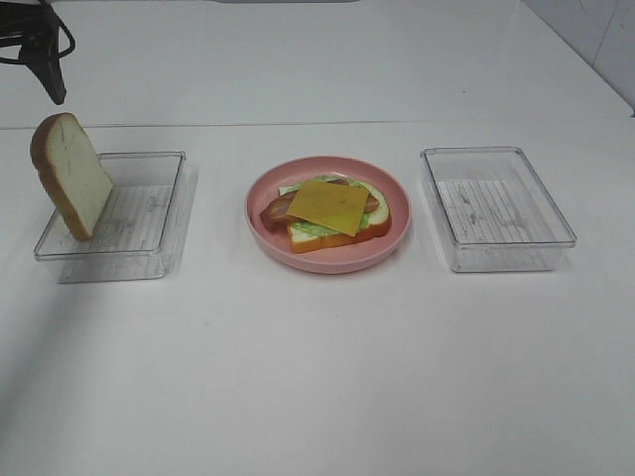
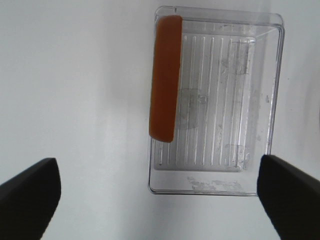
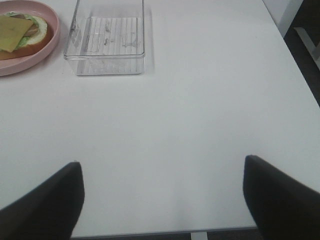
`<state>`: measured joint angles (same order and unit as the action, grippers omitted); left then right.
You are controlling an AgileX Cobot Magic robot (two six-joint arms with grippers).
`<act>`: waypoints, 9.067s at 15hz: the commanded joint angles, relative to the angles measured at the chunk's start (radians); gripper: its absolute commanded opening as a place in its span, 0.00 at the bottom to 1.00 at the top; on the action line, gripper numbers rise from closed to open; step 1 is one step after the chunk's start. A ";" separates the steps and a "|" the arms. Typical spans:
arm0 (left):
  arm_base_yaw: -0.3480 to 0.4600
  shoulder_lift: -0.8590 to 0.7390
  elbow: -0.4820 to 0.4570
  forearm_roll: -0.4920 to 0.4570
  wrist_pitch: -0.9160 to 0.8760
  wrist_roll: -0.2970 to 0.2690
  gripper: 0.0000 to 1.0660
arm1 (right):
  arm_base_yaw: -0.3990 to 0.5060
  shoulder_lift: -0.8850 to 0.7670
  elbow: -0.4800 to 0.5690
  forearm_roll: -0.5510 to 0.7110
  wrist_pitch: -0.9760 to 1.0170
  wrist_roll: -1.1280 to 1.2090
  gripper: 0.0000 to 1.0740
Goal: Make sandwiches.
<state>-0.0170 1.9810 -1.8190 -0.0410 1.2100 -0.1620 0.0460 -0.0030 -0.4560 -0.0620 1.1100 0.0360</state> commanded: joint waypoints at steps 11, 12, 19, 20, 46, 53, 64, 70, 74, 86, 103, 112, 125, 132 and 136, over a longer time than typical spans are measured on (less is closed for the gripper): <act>-0.004 0.216 0.010 -0.045 -0.194 0.030 0.96 | -0.005 -0.029 0.004 -0.003 -0.010 -0.007 0.79; -0.004 0.229 0.010 -0.053 -0.213 0.055 0.95 | -0.005 -0.029 0.004 -0.003 -0.010 -0.007 0.79; -0.004 0.239 0.008 -0.083 -0.208 0.046 0.02 | -0.005 -0.029 0.004 -0.003 -0.010 -0.007 0.79; -0.004 0.235 0.006 -0.110 -0.195 0.047 0.00 | -0.005 -0.029 0.004 -0.003 -0.010 -0.007 0.79; -0.301 0.462 -0.217 -1.004 -0.242 0.354 0.00 | -0.005 -0.029 0.004 -0.003 -0.010 -0.007 0.79; -0.303 0.529 -0.213 -0.998 -0.258 0.330 0.00 | -0.005 -0.029 0.004 -0.003 -0.010 -0.007 0.79; -0.307 0.460 -0.242 -0.705 -0.281 0.117 0.78 | -0.005 -0.029 0.004 -0.003 -0.010 -0.007 0.79; -0.347 0.460 -0.460 -0.375 -0.038 -0.049 0.78 | -0.005 -0.029 0.004 -0.003 -0.010 -0.007 0.79; -0.382 0.435 -0.584 -0.193 0.107 -0.022 0.78 | -0.005 -0.030 0.004 -0.002 -0.010 -0.007 0.79; -0.384 -0.217 0.215 0.186 0.107 -0.071 0.89 | -0.005 -0.030 0.004 -0.001 -0.010 -0.007 0.79; -0.384 -1.562 1.189 0.268 0.025 -0.256 0.89 | -0.005 -0.030 0.004 -0.001 -0.010 -0.007 0.79; -0.384 -1.791 1.297 0.071 -0.133 0.063 0.88 | -0.005 -0.028 0.004 0.000 -0.010 -0.007 0.79; -0.132 -1.810 1.299 -0.007 -0.135 0.107 0.88 | -0.005 -0.028 0.004 0.000 -0.010 -0.007 0.79; -0.059 -1.983 1.299 -0.004 -0.135 0.106 0.88 | -0.005 -0.028 0.004 0.000 -0.010 -0.007 0.79; -0.059 -2.009 1.299 0.000 -0.136 0.106 0.88 | -0.005 -0.024 0.004 0.000 -0.010 -0.007 0.79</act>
<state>-0.0770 -0.0040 -0.5210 -0.0410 1.0780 -0.0570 0.0460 -0.0030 -0.4560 -0.0620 1.1100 0.0360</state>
